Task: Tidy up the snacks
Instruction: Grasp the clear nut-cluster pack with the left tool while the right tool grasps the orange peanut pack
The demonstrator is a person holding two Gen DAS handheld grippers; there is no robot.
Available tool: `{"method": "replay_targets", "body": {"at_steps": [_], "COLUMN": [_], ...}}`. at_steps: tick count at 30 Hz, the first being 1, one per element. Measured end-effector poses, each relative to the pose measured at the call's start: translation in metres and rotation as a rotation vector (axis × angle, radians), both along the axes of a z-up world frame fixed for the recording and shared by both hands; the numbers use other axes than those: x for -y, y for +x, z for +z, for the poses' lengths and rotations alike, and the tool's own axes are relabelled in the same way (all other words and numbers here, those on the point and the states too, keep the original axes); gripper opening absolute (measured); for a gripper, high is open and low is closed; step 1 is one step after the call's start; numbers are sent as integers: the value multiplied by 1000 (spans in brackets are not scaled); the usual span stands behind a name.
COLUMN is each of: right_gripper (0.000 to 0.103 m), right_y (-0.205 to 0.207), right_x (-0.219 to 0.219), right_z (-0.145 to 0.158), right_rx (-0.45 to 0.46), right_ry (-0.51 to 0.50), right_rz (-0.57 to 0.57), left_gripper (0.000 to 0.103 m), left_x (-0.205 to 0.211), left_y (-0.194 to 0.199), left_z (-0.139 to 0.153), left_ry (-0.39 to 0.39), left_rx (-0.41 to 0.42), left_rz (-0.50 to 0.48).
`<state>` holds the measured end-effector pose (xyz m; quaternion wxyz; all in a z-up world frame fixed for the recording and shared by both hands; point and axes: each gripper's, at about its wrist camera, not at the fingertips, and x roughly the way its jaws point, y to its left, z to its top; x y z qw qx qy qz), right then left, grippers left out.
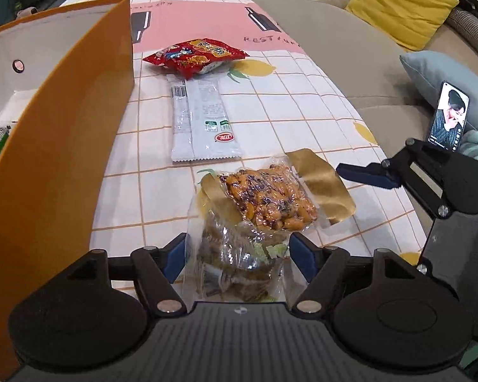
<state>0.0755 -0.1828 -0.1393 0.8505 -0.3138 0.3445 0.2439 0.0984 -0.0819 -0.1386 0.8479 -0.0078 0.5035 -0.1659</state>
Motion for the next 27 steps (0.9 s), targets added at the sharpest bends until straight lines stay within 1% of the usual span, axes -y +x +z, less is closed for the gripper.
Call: {"method": "replay_targets", "body": {"at_steps": [2, 5, 9, 11, 13, 15, 19, 22, 23, 24, 27], "right_gripper": [67, 66, 64, 64, 64, 69, 70, 71, 73, 76, 78], "right_y": [0, -2, -12, -17, -20, -17, -3, 12, 15, 18, 27], "right_x": [1, 3, 1, 2, 5, 9, 5, 2, 2, 2, 6], "right_z": [2, 6, 12, 17, 25, 30, 21, 12, 9, 7, 3], "right_rx": [-17, -52, -59, -43, -3, 6, 16, -22, -36, -51, -111], "right_ry": [21, 47, 73, 78, 89, 122, 116, 127, 135, 145, 207], "right_rz": [-25, -62, -46, -47, -58, -66, -36, 2, 8, 7, -23], "left_gripper": [79, 77, 76, 76, 76, 77, 77, 75, 75, 75, 75], "left_x": [-1, -6, -12, -16, -19, -19, -18, -19, -20, -19, -19], "left_y": [1, 2, 0, -1, 1, 3, 5, 6, 6, 6, 6], "left_z": [-1, 0, 2, 3, 2, 1, -2, -7, -7, -7, -7], "left_ry": [-3, 5, 44, 41, 26, 22, 15, 17, 16, 17, 21], "left_rx": [-6, -16, -20, -24, -32, -36, -50, -67, -62, -64, -67], "left_rz": [7, 45, 86, 92, 108, 117, 117, 117, 117, 116, 113]}}
